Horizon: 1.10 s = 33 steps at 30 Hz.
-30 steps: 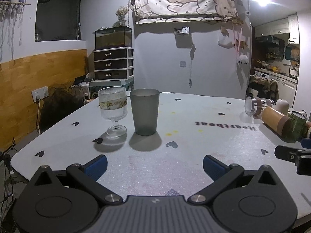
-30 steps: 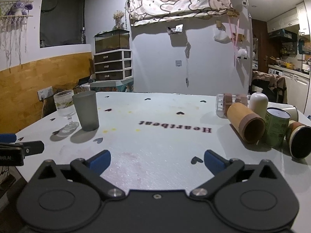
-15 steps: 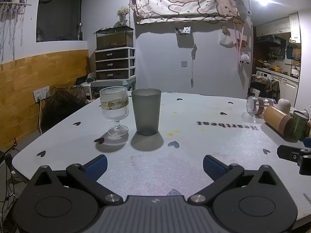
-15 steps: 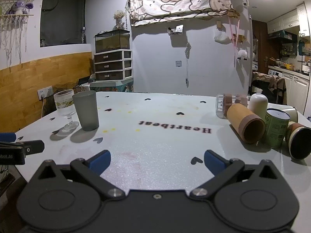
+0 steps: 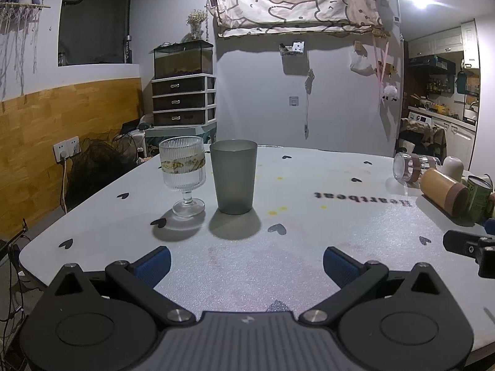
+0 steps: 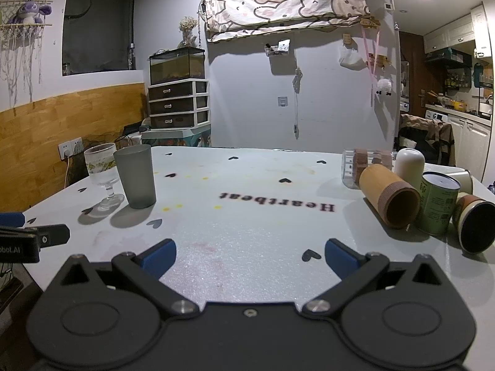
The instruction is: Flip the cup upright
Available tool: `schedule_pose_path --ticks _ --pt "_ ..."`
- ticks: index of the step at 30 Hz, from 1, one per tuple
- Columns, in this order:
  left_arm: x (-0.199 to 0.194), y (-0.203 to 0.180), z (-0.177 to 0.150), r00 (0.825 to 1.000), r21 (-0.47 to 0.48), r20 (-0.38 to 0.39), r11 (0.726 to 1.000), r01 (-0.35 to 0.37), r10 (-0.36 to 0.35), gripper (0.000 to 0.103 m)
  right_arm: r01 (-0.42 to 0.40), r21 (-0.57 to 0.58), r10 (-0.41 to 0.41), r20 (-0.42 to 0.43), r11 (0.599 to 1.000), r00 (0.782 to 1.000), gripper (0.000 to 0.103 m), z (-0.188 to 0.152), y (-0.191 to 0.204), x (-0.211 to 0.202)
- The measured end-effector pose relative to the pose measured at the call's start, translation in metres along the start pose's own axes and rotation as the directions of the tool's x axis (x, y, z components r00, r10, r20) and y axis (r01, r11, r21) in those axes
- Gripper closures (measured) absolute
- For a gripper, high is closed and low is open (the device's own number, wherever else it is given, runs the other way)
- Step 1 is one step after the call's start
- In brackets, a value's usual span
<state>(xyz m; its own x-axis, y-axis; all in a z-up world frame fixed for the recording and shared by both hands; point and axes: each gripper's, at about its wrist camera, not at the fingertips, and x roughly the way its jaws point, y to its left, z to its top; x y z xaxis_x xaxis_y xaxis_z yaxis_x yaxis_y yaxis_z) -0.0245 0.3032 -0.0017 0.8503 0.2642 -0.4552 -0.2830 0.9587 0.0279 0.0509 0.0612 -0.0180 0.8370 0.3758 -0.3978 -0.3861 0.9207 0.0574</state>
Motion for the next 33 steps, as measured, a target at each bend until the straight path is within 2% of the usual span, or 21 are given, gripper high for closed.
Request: schedule_pose_path --ticks 33 --pt "0.0020 0.0019 -0.0028 1.000 -0.003 -0.003 1.000 0.001 -0.001 0.000 -0.001 0.000 0.001 0.002 1.000 1.000 0.000 -0.0003 0.0000 -0.0004"
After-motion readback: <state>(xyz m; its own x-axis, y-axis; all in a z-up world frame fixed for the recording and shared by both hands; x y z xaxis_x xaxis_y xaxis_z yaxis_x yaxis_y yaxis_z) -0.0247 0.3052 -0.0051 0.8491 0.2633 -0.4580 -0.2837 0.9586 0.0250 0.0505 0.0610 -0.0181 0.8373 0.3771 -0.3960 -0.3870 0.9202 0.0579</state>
